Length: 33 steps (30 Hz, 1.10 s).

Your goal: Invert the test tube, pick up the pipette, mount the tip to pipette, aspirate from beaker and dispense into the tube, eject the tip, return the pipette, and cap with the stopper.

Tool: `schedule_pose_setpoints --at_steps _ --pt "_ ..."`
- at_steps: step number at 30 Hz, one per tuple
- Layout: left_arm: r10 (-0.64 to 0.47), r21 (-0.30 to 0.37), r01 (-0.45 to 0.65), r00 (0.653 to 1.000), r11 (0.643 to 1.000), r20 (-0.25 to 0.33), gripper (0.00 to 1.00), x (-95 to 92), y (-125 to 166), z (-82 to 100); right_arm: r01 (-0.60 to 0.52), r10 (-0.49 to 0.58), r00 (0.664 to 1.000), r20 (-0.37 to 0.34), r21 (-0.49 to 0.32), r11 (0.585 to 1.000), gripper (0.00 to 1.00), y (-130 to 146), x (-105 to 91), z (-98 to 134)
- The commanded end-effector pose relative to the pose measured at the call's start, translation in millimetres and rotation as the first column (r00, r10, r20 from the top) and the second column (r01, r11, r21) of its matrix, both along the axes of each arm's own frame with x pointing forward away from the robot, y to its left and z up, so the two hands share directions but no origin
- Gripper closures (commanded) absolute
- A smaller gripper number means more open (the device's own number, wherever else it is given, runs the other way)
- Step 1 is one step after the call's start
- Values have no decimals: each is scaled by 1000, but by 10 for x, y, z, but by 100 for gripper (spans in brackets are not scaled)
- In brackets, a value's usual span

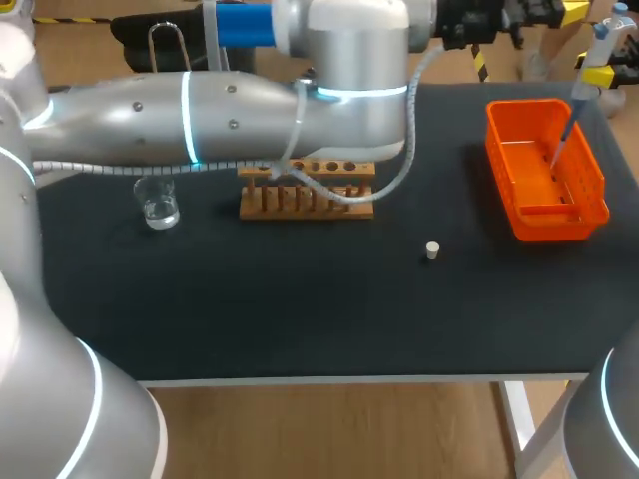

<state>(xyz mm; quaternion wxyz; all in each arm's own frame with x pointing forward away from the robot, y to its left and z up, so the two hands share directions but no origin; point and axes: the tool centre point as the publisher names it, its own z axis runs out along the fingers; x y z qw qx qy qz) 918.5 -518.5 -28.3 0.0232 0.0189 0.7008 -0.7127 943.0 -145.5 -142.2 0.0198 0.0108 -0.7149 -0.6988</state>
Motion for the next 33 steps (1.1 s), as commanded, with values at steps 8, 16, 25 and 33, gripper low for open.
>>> schedule_pose_setpoints --at_steps 8,16,25,33 --pt "-26 13 26 1000 1000 -18 100 103 -205 -46 2 -2 1000 1 -3 1000 100 2 -5 9" --pt "-29 -1 29 999 1000 -38 100 152 -190 -131 2 -2 1000 1 -3 1000 100 2 -5 9" --pt "-44 4 45 998 999 -48 100 195 -235 -187 2 -2 1000 1 -3 1000 100 2 -5 9" --pt "-54 8 54 997 999 -52 100 222 -269 -210 2 -2 1000 1 -3 1000 100 2 -5 9"
